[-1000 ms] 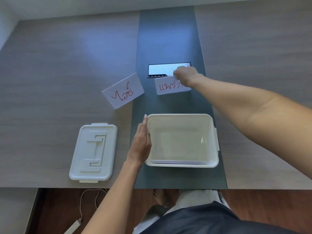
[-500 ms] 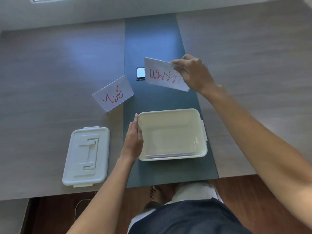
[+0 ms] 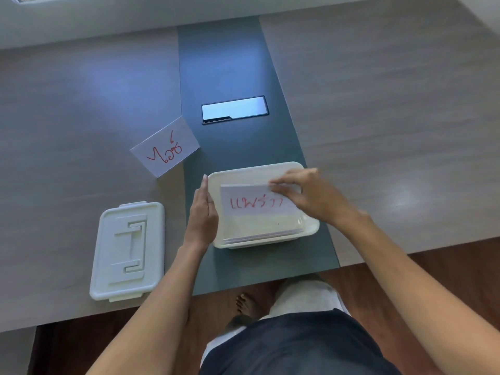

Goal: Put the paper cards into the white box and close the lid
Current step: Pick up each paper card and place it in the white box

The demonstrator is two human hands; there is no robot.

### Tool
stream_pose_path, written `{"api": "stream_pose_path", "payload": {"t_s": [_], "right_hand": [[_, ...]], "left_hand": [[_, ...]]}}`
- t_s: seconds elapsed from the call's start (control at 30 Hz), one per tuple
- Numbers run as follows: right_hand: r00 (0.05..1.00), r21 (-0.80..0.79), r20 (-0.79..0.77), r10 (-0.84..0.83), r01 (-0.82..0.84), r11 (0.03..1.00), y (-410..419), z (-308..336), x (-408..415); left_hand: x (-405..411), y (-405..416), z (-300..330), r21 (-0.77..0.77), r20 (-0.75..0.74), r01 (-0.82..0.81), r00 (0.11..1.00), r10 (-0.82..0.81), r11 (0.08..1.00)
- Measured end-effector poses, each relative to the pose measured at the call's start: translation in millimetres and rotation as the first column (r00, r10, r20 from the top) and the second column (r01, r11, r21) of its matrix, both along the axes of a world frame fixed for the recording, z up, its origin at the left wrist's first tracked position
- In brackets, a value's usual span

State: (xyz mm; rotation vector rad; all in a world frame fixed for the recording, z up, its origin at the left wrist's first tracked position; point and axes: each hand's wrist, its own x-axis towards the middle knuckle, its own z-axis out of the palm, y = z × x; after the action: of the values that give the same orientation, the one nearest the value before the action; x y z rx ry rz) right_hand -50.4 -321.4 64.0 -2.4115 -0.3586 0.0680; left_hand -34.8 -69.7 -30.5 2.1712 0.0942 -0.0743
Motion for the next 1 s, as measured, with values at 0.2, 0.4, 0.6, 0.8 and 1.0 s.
{"api": "stream_pose_path", "payload": {"t_s": [0.2, 0.4, 0.6, 0.8, 1.0], "right_hand": [[0.961, -0.172, -0.263, 0.083, -0.131, 0.976, 11.6, -40.0, -25.3], [0.838, -0.169, -0.518, 0.171, -0.296, 0.94, 17.5, -34.0, -15.0], [0.947, -0.099, -0.279, 0.162, -0.196, 0.976, 31.8, -6.6, 43.4], [0.988, 0.106, -0.127, 0.092, -0.078, 0.991, 75.5, -11.6, 124.5], [0.981, -0.02, -0.091, 0.171, -0.174, 0.985, 137.6, -22.3, 193.5]], "left_hand": [[-0.7, 0.9, -1.3, 0.008, 0.009, 0.002, 1.0, -0.002, 1.0], [-1.8, 1.6, -2.6, 0.027, 0.009, 0.0, 1.0, -0.001, 1.0], [-0.7, 1.4, -1.0, 0.016, -0.008, -0.01, 1.0, 0.01, 1.0], [-1.0, 0.0, 4.8, -0.01, -0.022, -0.024, 0.999, 0.024, 1.0], [-2.4, -2.0, 11.4, -0.009, -0.046, -0.027, 0.999, 0.027, 1.0]]}}
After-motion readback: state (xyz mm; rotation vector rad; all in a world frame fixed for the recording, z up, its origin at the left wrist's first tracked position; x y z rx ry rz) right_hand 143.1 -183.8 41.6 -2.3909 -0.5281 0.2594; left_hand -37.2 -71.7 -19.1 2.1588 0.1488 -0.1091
